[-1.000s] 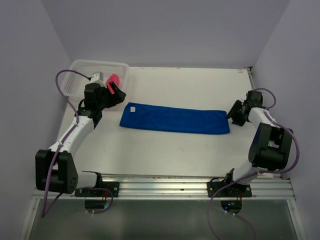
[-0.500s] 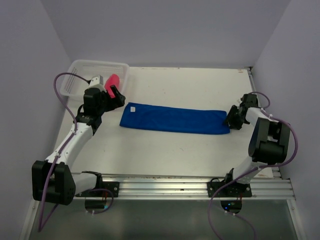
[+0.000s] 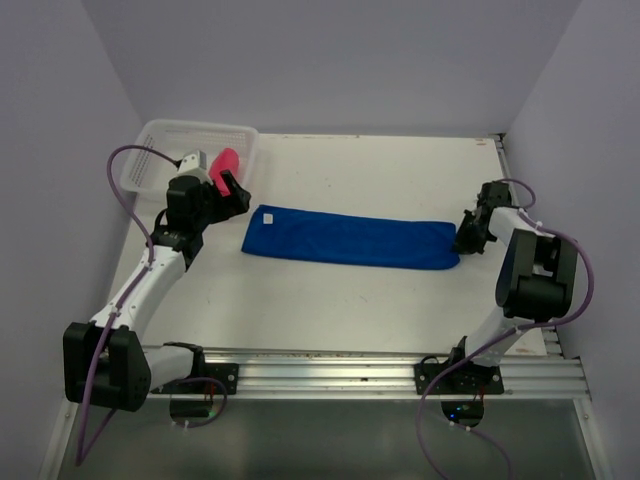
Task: Roll the towels
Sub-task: Fold the towel
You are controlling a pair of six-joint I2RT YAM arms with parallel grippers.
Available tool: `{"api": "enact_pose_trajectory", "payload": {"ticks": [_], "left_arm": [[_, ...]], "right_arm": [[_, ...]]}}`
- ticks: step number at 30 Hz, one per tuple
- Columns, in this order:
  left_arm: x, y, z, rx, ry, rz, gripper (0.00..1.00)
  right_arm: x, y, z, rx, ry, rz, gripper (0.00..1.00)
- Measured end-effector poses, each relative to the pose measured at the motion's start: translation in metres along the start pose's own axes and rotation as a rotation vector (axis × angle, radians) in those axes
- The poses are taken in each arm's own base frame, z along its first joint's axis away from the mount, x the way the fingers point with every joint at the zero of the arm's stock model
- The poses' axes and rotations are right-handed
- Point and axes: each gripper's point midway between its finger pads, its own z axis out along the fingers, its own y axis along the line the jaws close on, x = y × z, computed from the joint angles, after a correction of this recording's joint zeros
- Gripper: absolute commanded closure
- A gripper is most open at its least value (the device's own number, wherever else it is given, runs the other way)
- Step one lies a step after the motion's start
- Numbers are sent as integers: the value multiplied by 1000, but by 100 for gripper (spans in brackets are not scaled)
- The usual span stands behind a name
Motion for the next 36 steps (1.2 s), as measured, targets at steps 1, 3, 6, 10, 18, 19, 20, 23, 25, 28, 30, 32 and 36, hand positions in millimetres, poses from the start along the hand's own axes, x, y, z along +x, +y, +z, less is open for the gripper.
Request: {"api": "enact_pose_trajectory", "payload": {"ticks": [1,3,6,10,18,19,20,23,25,28,30,32,36], "left_arm": [[0,0,0,1,1,0,4],[1,-2,0,6,3,2,4],[2,-4,0,15,7,2,4],[3,-6,0,24,11,3,4],[7,-14,-1,56,27,8,4],[7,-15,-1,58,28,9,4],[7,-15,-1,60,29,9,4],[8,-16,-1,64,31,10,4],[8,-17,-1,66,31,10,4],[9,-18,-2,71,34,10,4],[9,-18,-2,73,35,10,4],[9,-20,-2,77,36,11,4],[11,-22,-2,84,40,14,4]], "right_arm": [[-1,-3,-2,19,2,-4,100],[-3,-11,-6,72,4,-12,100],[-12,-23,-17,152,-9,-24,100],[-31,-25,-44,198,-76,-35,100],[-60,33,-104,198,-250,-196,100],[-59,49,-108,182,-256,-233,100],[-57,65,-112,167,-257,-269,100],[-50,109,-120,125,-263,-363,100],[-45,140,-124,91,-266,-414,100],[-32,184,-125,53,-253,-483,100],[-23,215,-123,27,-242,-524,100],[-13,245,-119,1,-230,-560,100],[14,313,-102,-67,-204,-631,100]]}}
